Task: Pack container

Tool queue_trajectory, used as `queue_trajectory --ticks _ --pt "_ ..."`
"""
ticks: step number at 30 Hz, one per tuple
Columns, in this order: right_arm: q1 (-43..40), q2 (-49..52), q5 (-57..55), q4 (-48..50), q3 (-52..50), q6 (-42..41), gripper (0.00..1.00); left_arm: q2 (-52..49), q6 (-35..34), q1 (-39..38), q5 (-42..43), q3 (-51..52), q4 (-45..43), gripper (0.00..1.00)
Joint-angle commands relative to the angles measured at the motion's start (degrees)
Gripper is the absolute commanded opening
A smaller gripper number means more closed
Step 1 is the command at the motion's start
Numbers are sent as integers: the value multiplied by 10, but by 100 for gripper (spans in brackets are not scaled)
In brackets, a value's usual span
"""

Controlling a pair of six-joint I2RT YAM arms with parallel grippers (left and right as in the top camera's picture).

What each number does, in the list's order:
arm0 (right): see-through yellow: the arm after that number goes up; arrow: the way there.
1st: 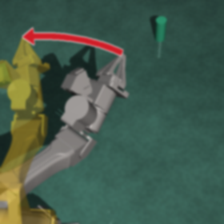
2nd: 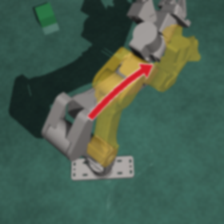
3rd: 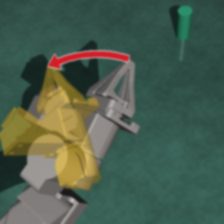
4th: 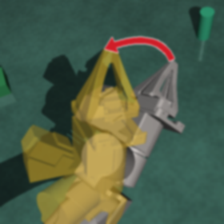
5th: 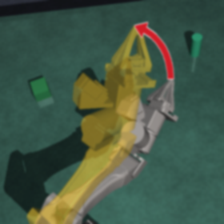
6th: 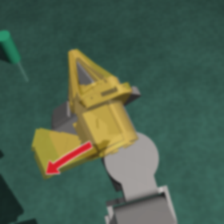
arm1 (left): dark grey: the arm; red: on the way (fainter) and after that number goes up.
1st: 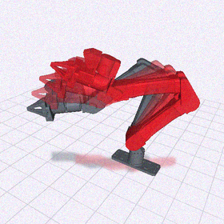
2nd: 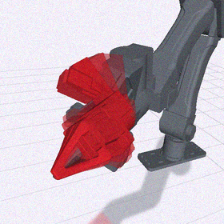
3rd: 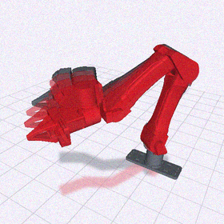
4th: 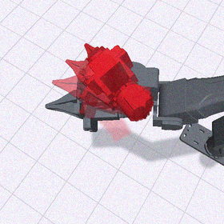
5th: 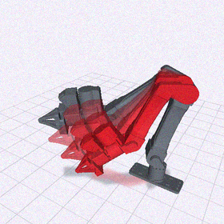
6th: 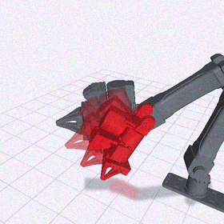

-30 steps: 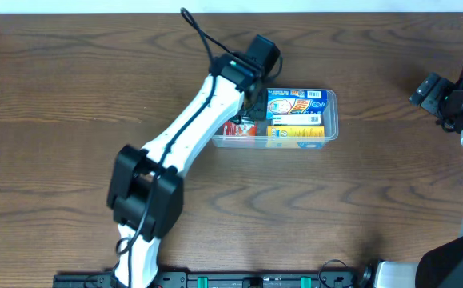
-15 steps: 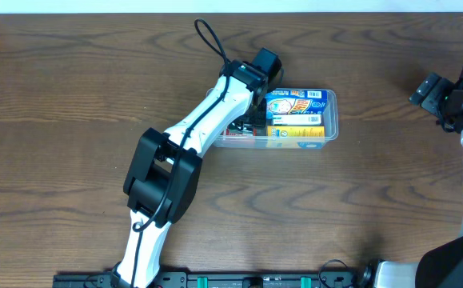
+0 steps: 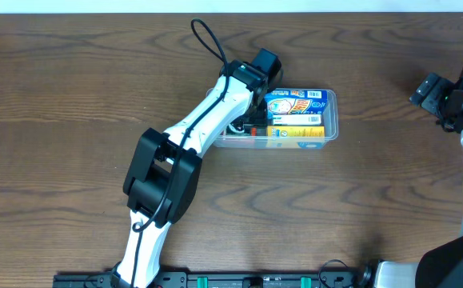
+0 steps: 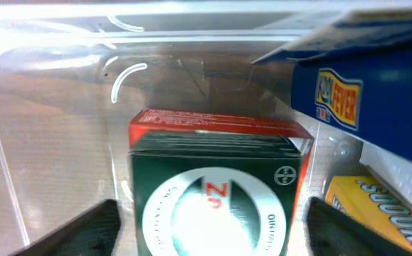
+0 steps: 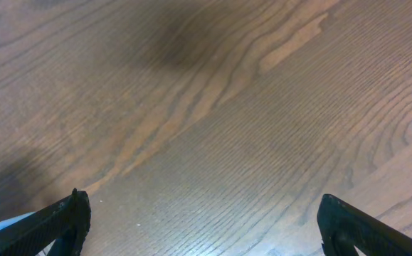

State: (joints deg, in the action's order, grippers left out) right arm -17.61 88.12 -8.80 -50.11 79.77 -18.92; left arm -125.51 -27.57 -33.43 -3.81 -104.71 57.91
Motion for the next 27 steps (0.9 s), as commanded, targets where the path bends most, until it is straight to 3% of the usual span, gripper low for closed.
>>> queue_trajectory --ticks 1,14,20,27 --pt "-3 0 -4 -1 4 -8 99 1 -8 4 -12 -2 2 93" --pt "-3 0 -4 -1 4 -8 99 26 -8 25 -11 -3 22 95" --pt "-3 0 -4 -1 4 -8 99 88 -5 31 -11 -3 23 100" --pt "-3 0 -4 -1 4 -8 99 179 -6 31 -11 -3 30 98"
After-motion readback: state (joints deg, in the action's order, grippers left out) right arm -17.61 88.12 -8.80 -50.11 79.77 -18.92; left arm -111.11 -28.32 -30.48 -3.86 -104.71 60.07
